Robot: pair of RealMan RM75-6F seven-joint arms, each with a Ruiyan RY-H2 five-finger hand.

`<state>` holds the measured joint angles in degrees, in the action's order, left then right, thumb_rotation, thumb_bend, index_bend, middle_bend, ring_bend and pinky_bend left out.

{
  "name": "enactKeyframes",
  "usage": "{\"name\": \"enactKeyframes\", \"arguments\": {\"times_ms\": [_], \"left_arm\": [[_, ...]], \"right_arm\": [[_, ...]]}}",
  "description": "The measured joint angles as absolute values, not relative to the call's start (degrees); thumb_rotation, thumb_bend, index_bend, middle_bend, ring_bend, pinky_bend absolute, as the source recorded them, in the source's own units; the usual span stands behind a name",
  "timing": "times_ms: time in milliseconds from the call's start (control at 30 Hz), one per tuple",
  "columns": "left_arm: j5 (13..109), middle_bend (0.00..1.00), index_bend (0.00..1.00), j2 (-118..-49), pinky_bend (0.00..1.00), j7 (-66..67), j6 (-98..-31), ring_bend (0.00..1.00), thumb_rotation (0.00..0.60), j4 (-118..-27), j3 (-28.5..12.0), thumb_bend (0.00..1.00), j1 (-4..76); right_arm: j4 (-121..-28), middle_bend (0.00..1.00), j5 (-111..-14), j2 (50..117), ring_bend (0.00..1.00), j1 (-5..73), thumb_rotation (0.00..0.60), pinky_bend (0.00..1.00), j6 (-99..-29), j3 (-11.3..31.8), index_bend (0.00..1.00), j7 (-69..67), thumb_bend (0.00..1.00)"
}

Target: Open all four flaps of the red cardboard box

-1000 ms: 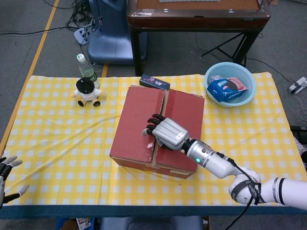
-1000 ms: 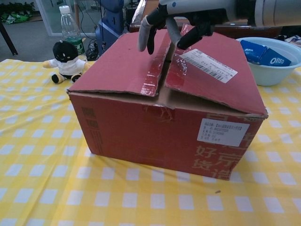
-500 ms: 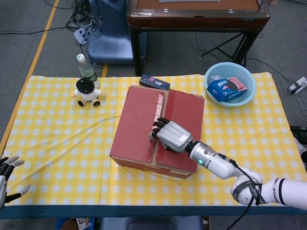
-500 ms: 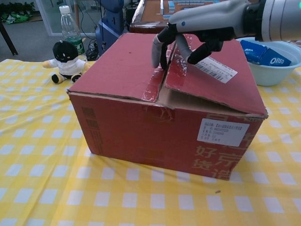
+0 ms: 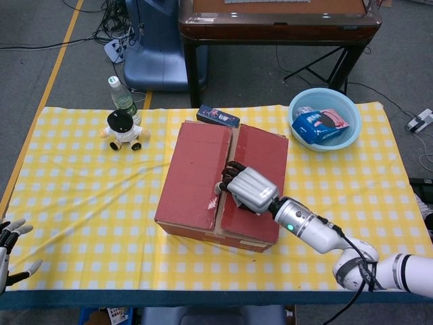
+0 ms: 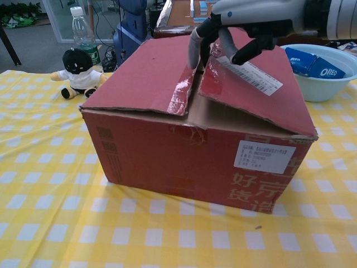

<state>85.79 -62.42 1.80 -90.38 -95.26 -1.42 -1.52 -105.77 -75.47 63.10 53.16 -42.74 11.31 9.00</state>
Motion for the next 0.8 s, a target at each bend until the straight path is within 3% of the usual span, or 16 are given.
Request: {"name": "enactKeyframes", "arguments": {"times_ms": [800], "left_arm": [[85.7, 0.21, 0.33, -62.2, 0.0, 2.1, -90.6, 0.13, 0.6, -95.3, -2.0, 0.13, -1.2]], "right_arm": [[-111.1, 0.5, -78.8, 54.7, 0.22, 48.6, 0.6, 0.1, -50.0, 12.2, 0.35, 6.3, 1.0]]}}
